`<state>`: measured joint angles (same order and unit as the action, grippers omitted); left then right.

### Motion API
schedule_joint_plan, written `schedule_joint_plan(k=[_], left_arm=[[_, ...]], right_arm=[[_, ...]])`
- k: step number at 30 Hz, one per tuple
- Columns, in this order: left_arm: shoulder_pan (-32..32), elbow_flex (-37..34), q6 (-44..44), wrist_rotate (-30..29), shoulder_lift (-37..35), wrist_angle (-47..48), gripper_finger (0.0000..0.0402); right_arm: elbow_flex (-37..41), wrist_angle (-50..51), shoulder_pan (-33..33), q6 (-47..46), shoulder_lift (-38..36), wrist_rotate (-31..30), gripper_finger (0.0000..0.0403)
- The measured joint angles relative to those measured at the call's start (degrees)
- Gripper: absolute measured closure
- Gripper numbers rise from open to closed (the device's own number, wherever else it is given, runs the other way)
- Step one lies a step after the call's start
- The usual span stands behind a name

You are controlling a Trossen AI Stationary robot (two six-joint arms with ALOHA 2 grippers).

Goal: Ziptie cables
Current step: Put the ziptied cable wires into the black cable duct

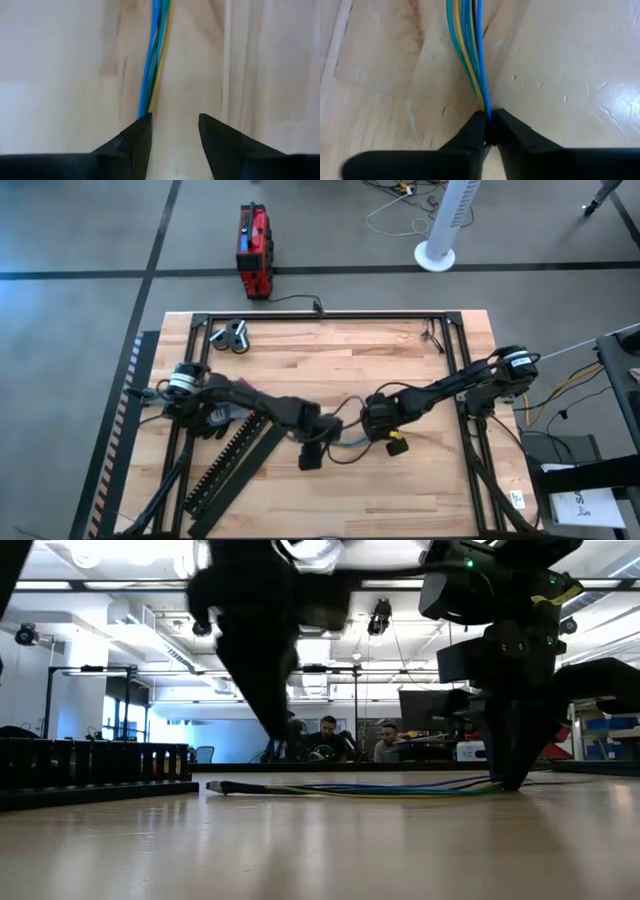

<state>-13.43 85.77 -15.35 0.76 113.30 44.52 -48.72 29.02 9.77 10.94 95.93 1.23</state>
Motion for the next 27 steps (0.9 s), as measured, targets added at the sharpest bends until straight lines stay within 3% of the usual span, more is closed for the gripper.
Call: schedule_joint_plan(k=[4,9,17,21,27], left_arm=[[-3.8,-0.2,-5.9,-8.1,-3.6,6.6,0.0273],[-8.1,-2.5,-16.1,-9.3,-7.0,12.6,0.028],[-15.5,-13.0,-46.0,-10.7,-12.9,27.7,0.0242],[-18.6,-19.6,-54.1,-10.7,-17.0,27.5,0.0205],[-19.2,-26.2,-59.6,-10.1,-20.4,18.8,0.0162]], right_arm=[[0.1,-0.2,0.1,-1.0,-1.2,-0.4,0.0389],[0.2,0.0,0.1,-3.3,-1.8,-0.9,0.0385],[0.2,0.3,0.8,-8.4,-1.8,-1.7,0.0396],[0.2,0.2,1.1,-8.5,-1.8,-2.0,0.0395],[0.2,0.2,1.1,-11.0,-1.9,-1.7,0.0394]])
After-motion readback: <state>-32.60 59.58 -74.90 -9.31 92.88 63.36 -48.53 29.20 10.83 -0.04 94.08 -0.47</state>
